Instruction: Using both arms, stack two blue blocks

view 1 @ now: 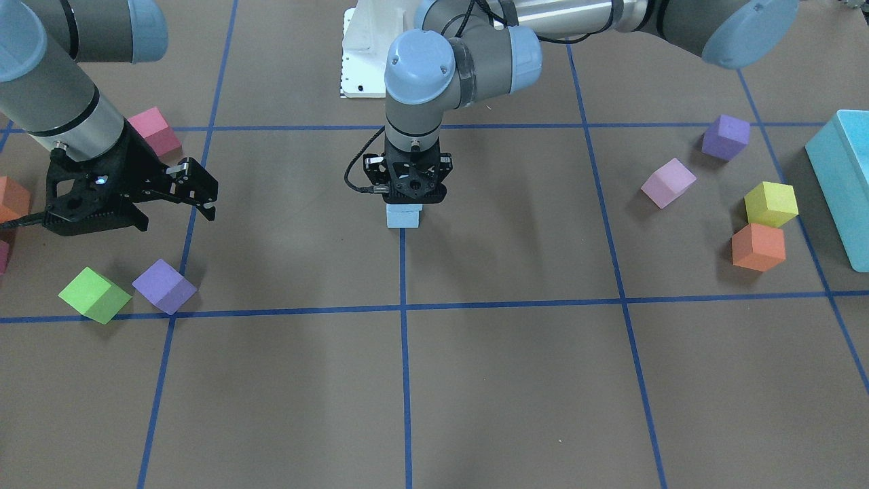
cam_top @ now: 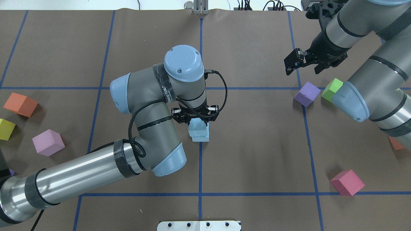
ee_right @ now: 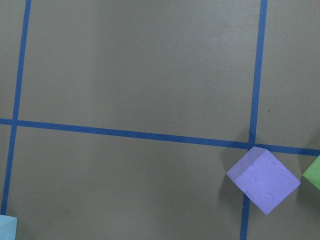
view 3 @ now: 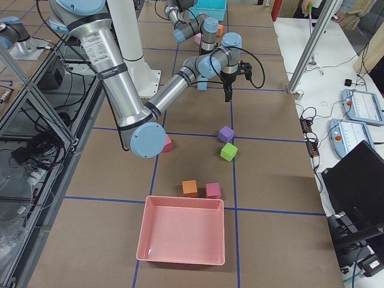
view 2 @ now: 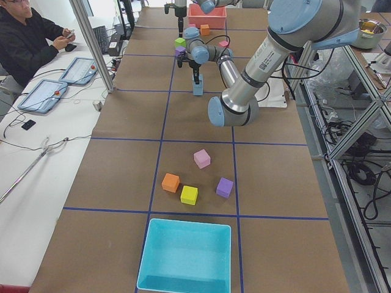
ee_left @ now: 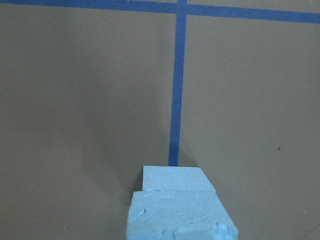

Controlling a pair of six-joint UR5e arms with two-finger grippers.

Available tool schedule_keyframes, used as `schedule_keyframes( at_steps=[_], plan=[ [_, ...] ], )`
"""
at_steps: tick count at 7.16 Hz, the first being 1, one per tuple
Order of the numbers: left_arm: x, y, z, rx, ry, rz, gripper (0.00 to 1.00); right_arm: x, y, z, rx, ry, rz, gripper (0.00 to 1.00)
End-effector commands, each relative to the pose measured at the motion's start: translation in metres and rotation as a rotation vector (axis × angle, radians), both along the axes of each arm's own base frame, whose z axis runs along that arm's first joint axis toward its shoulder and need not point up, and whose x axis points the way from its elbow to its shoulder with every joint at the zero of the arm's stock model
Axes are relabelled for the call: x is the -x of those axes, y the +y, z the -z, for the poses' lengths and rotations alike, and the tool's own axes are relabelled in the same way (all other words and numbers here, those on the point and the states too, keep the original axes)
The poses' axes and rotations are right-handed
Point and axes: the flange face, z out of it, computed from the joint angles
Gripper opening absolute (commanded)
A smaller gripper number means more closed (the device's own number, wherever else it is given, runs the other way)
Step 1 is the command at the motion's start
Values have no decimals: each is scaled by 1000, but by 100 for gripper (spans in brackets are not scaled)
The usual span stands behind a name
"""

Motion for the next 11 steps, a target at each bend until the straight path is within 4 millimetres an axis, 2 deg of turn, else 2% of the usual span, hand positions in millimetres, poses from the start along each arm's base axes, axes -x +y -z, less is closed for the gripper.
schedule_keyframes(
  at_steps=[1,4,5,6,7,8,9,10,11],
  plan=[
    [5,2,5,-21,18,-5,94,1,-1,-1,4,2,-1,100],
    [10,4,10,-27,28,-6,94,5,1,-1,1,2,7,100],
    [31,5,21,-45,60,5,94,5,1,-1,1,2,7,100],
    [58,-2,17,-48,82,19,95,4,1,-1,1,2,5,100],
    [78,-18,14,-31,94,28,95,3,0,-1,-8,3,11,100],
    [100,-39,14,-87,101,19,96,-8,-3,-6,-33,10,19,100],
    [136,-61,-8,-114,97,17,97,-28,-7,-28,-44,29,26,100],
    [180,-82,-32,-156,95,8,97,-58,-13,-58,-131,73,97,100],
    [234,-103,-66,-196,84,7,97,-101,-22,-79,-182,111,99,100]
  ],
)
